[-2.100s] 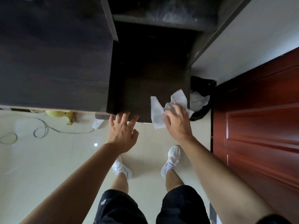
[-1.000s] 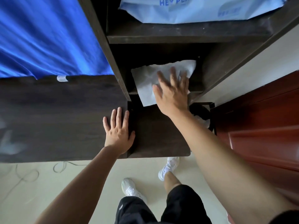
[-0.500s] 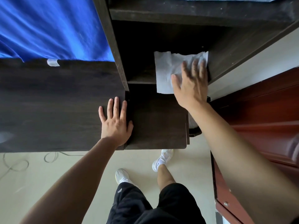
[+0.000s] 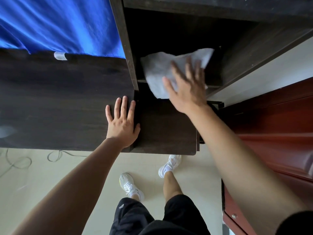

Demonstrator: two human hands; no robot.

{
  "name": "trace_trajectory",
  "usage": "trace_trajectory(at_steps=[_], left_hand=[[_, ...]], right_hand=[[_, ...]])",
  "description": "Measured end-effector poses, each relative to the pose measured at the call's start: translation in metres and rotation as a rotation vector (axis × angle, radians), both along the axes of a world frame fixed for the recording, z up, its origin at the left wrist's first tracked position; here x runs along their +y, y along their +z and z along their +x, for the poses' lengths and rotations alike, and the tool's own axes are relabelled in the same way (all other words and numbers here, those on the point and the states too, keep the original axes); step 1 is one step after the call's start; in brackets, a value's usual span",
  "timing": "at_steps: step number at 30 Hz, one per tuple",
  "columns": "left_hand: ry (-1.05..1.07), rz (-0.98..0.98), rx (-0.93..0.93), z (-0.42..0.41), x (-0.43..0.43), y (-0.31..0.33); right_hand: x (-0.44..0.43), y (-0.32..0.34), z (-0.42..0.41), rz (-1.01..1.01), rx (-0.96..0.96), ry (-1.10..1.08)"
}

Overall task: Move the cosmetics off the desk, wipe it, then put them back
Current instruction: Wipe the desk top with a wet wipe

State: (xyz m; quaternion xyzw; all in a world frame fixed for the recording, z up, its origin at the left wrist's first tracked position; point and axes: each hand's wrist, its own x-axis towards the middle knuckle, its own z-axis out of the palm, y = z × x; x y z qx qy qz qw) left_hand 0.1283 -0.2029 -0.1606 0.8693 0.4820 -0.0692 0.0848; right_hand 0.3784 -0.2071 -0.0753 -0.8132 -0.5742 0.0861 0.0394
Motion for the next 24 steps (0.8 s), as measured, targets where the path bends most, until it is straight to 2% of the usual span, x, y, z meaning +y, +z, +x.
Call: trace_trajectory(at_steps=[4, 7, 9, 11, 14, 19, 24], left_hand=[[-0.013, -0.006, 0.010, 0.000, 0.001, 0.001], [-0.006, -0.010, 0.009, 0.000, 0.001, 0.002], [-0.004, -0.009, 0.018, 0.000, 0.001, 0.002], [-0.001, -0.014, 0.028, 0.000, 0.001, 0.002], [-0.003, -0.037, 0.044, 0.001, 0.001, 0.004], [-0.012, -0.037, 0.050, 0.000, 0.002, 0.003], [-0.020, -0.048, 0.066, 0.001, 0.002, 0.005]], right_hand=[[0.021, 0.006, 0.034, -0.056, 0.001, -0.252], [0.053, 0.005, 0.013, -0.067, 0.042, -0.366], [0.059, 0.000, -0.023, -0.069, 0.035, -0.266], [0.049, -0.004, -0.055, -0.035, -0.001, -0.067], [0.020, -0.005, -0.054, 0.013, -0.046, 0.087], [-0.025, -0.004, 0.008, -0.021, -0.110, -0.163], [-0.010, -0.001, 0.006, -0.010, -0.086, -0.330]])
